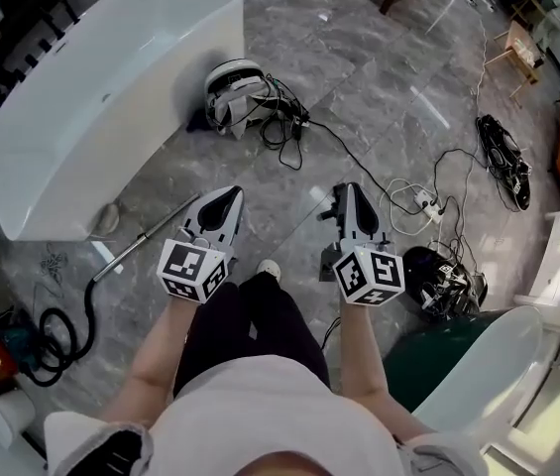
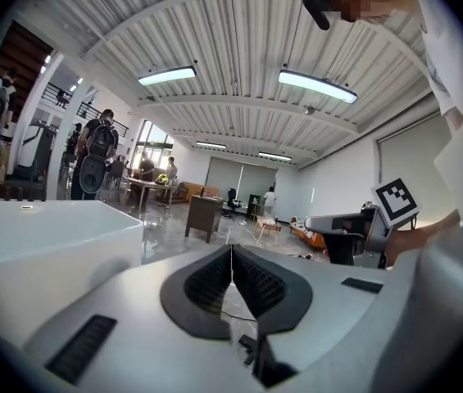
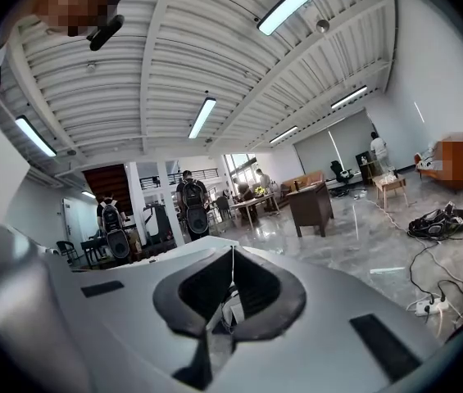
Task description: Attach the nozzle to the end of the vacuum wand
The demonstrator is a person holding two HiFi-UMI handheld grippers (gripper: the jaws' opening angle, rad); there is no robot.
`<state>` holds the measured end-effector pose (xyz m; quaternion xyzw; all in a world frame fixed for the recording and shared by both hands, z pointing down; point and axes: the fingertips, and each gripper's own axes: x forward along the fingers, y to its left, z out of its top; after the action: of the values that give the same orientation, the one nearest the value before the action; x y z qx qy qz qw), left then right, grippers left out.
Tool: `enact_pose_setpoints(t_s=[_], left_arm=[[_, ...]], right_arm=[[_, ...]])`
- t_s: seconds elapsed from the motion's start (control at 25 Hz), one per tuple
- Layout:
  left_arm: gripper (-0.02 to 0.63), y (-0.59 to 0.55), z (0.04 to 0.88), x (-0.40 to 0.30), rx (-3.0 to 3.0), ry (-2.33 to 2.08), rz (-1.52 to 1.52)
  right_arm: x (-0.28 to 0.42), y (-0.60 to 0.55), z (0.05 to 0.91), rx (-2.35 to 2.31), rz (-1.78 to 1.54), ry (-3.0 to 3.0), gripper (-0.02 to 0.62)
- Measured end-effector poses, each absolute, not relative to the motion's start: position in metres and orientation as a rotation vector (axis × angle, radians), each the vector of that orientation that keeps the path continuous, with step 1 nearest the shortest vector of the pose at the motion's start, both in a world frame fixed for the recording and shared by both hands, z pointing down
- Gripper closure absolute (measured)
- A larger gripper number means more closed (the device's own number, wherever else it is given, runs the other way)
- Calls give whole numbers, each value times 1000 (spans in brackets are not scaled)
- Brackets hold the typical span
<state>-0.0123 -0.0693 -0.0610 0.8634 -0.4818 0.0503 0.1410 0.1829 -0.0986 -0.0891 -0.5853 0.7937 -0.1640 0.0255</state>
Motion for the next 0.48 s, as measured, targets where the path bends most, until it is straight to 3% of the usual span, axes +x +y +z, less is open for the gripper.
enact_pose_setpoints(t_s=[0.48], left_arm=[[595, -135, -17, -38, 2554, -1355, 193]], right_arm=[[179, -161, -64, -1896, -458, 2236, 580]])
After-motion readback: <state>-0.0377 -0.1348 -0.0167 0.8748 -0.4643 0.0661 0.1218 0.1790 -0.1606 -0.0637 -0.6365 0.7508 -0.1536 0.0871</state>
